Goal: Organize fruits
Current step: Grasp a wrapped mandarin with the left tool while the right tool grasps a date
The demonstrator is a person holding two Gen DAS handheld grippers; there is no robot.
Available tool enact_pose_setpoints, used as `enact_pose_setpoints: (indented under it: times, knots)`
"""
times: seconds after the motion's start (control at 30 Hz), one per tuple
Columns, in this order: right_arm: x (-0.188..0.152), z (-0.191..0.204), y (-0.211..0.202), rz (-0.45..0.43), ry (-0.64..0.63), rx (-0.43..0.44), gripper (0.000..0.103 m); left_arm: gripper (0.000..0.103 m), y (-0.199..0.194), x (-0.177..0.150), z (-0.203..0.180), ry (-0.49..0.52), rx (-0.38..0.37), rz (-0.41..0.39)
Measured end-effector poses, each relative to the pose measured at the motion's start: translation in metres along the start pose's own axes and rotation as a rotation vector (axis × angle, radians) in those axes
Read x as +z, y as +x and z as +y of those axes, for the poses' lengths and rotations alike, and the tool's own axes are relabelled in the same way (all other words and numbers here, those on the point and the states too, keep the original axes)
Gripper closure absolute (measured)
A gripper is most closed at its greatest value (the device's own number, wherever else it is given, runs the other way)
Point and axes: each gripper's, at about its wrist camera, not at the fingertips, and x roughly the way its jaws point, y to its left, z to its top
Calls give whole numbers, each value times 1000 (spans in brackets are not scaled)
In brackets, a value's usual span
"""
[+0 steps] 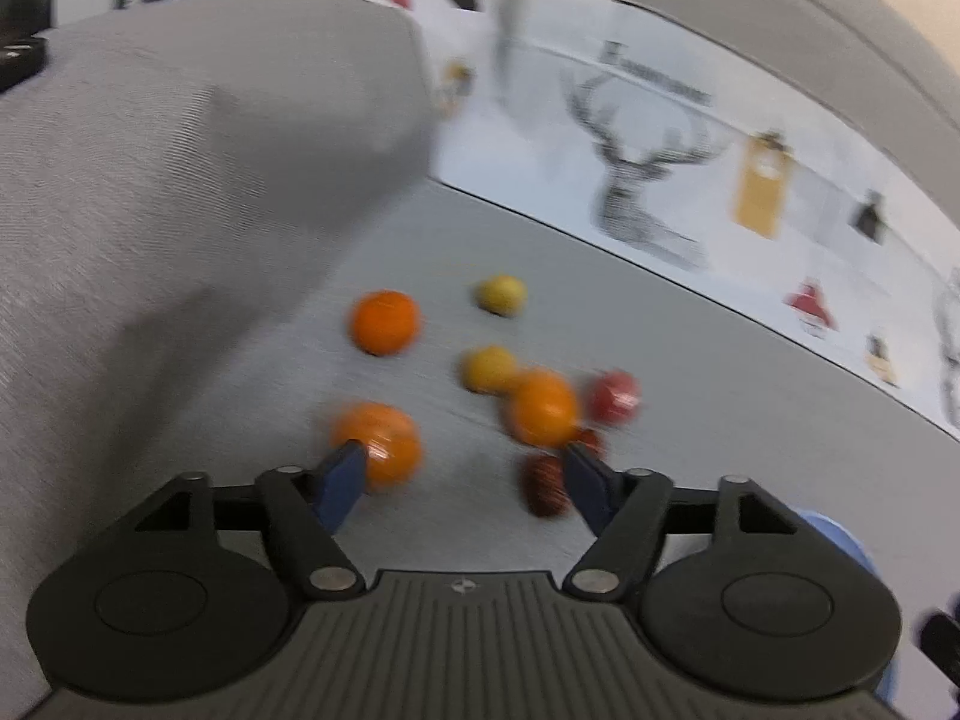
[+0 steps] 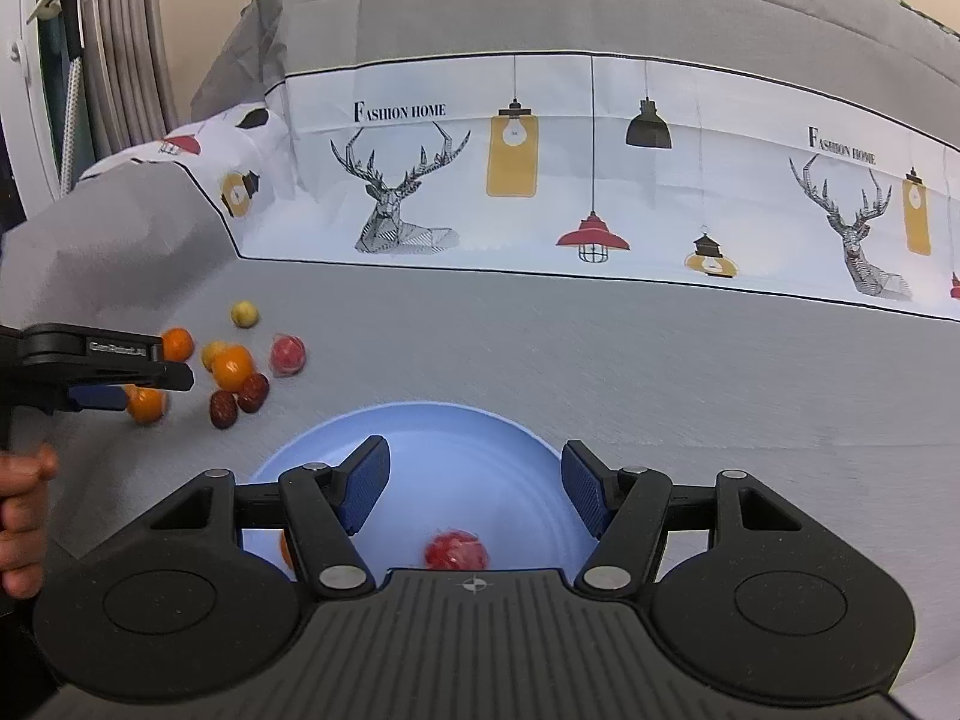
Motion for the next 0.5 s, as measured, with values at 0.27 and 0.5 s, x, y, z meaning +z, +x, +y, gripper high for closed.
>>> enact_pose_setpoints:
  times: [0.27,0.5]
  knots:
    - [18,16,-9,-14,34,54,37,22,32,7,23,-52,201,62]
    - [35,40,-12,-28,47,117,45,32,31,6,33,-77,174,64]
